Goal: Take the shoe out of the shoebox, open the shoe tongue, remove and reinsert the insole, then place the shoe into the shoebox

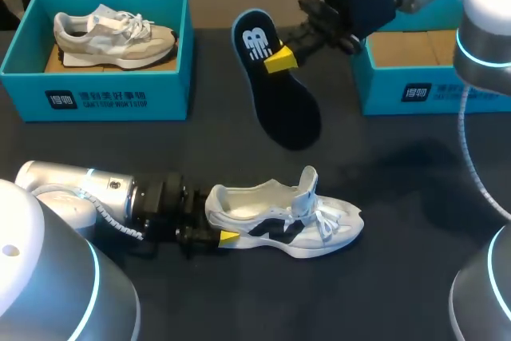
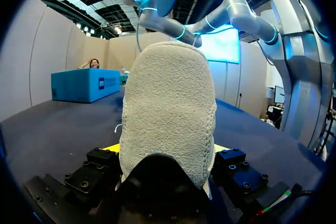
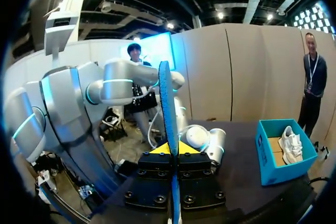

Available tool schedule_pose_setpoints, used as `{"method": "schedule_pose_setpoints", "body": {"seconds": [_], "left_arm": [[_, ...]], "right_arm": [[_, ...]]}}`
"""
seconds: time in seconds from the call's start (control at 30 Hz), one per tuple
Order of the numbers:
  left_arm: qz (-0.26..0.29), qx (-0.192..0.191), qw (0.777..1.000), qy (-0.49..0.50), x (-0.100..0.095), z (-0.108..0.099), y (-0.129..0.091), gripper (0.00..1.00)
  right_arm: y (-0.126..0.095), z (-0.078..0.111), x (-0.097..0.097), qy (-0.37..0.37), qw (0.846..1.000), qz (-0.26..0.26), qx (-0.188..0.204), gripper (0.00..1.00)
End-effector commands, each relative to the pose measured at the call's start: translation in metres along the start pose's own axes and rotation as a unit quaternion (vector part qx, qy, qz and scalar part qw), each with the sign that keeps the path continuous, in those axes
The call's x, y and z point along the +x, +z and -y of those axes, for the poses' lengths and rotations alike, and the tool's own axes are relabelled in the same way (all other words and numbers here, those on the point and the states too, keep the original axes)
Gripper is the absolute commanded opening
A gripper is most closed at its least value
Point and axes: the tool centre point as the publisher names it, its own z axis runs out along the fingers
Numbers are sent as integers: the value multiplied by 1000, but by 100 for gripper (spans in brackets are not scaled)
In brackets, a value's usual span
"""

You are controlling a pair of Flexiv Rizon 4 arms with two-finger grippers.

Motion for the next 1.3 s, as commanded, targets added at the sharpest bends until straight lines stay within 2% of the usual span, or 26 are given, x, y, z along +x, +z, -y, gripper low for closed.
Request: {"method": "schedule_pose_setpoints", "body": {"seconds": [0.03,0.27,0.3,0.37,0.5,0.87,0.93,1.3], "left_arm": [[2,-1,1000,0,1,1,1,0],[2,-1,1000,0,1,1,1,0],[2,-1,1000,0,1,1,1,0],[2,-1,1000,0,1,1,1,0],[2,-1,1000,0,1,1,1,0],[2,-1,1000,0,1,1,1,0],[2,-1,1000,0,1,1,1,0],[2,-1,1000,0,1,1,1,0]], "right_arm": [[1,1,4,0,1000,19,0,0],[1,1,4,0,1000,19,0,0],[-1,0,6,8,1000,26,-12,0],[-9,-4,17,23,998,41,-33,0],[-14,-10,33,45,995,70,-52,0],[-11,-25,64,95,982,116,-112,0],[-12,-29,71,104,978,121,-132,0],[-14,-31,75,114,977,128,-126,0]]}}
